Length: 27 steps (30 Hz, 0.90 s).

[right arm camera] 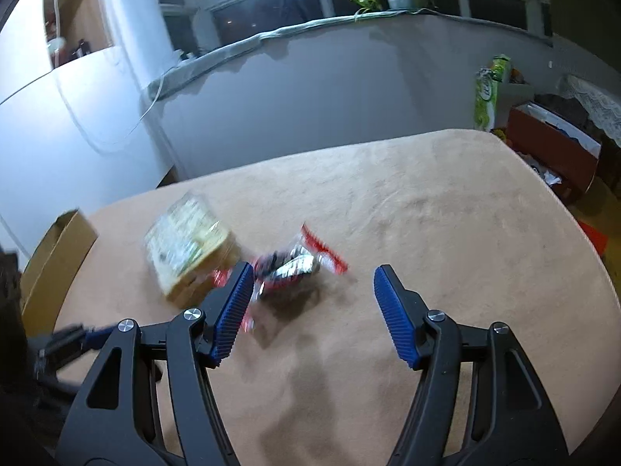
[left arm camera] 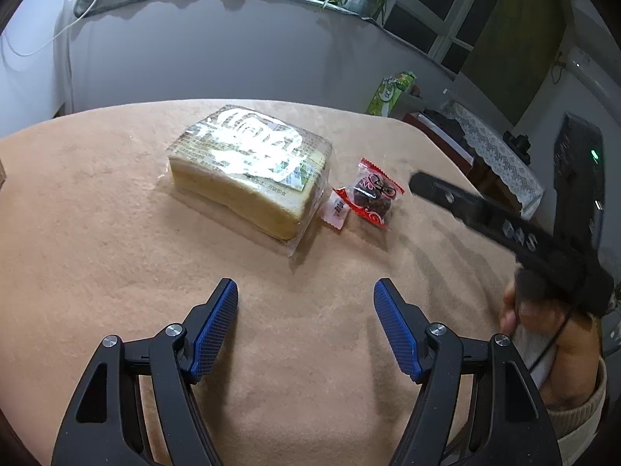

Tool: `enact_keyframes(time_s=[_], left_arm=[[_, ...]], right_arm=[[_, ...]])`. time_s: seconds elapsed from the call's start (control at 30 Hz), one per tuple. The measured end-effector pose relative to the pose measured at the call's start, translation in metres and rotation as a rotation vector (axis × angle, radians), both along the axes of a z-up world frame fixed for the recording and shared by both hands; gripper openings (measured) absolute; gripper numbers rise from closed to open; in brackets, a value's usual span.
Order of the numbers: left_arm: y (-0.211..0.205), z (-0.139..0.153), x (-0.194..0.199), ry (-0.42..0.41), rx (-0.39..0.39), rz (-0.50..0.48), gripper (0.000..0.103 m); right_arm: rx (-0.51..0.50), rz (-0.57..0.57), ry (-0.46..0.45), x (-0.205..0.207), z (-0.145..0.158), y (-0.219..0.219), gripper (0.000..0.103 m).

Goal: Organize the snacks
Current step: 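Move both tools back from the box to the remaining snacks, then grasp the pink candy with the left tool while the right tool grasps the red-wrapped cake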

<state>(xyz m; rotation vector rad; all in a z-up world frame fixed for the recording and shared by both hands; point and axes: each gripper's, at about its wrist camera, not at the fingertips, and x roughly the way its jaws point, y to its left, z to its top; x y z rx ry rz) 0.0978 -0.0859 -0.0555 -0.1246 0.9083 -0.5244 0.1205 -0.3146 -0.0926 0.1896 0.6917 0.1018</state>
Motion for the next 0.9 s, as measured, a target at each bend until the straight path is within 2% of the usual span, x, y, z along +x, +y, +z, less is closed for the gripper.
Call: enact_keyframes(time_s=[0.07, 0.17, 0.2, 0.27, 0.33, 0.37, 0.43, 0.47, 0.5, 0.53, 0.63, 0.67, 0.7, 0.73, 0.8, 0.9], left_arm=[[0.000, 0.000, -0.002, -0.001, -0.007, 0.004, 0.072], [0.002, 0.001, -0.005, -0.006, -0.007, 0.004, 0.073], [0.004, 0.002, -0.005, -0.006, -0.007, 0.006, 0.072], [0.004, 0.003, -0.007, -0.006, -0.006, 0.005, 0.073], [0.001, 0.004, -0.010, -0.006, -0.006, -0.003, 0.073], [-0.003, 0.004, -0.012, -0.002, -0.012, -0.018, 0.073], [-0.011, 0.002, -0.014, 0.004, -0.031, -0.058, 0.073], [-0.018, 0.002, -0.015, 0.002, -0.033, -0.080, 0.072], [-0.026, 0.001, -0.015, -0.002, -0.024, -0.102, 0.073], [-0.033, 0.002, -0.014, -0.011, -0.017, -0.121, 0.072], [-0.054, 0.003, -0.002, -0.038, 0.012, -0.165, 0.072], [-0.058, 0.003, 0.003, -0.038, 0.017, -0.175, 0.072], [-0.063, 0.001, 0.011, -0.035, 0.021, -0.185, 0.072], [-0.066, 0.000, 0.017, -0.028, 0.034, -0.182, 0.072], [-0.066, -0.002, 0.029, -0.026, 0.054, -0.153, 0.072], [-0.054, -0.006, 0.046, -0.005, 0.048, -0.102, 0.072]], right_arm=[[-0.025, 0.022, 0.062, 0.021, -0.006, 0.009, 0.089], [-0.144, 0.068, 0.131, 0.042, -0.020, 0.029, 0.089], [-0.169, 0.070, 0.144, 0.042, -0.024, 0.030, 0.085], [-0.143, 0.079, 0.141, 0.032, -0.027, 0.025, 0.084], [-0.119, 0.081, 0.138, 0.018, -0.028, 0.013, 0.076], [-0.106, 0.085, 0.135, 0.010, -0.029, 0.007, 0.068], [-0.108, 0.084, 0.136, -0.005, -0.032, -0.004, 0.051], [-0.107, 0.087, 0.129, -0.012, -0.034, -0.010, 0.036], [-0.094, 0.092, 0.125, -0.016, -0.036, -0.016, 0.026], [-0.078, 0.098, 0.118, -0.018, -0.035, -0.022, 0.025], [-0.112, 0.128, 0.051, -0.024, -0.022, -0.028, 0.026], [-0.123, 0.153, 0.036, -0.024, -0.020, -0.027, 0.039], [-0.145, 0.181, 0.044, -0.022, -0.019, -0.026, 0.069], [-0.189, 0.202, 0.051, -0.018, -0.019, -0.024, 0.078], [-0.259, 0.233, 0.025, -0.015, -0.015, -0.021, 0.080], [-0.349, 0.355, 0.018, -0.006, -0.013, -0.013, 0.080]])
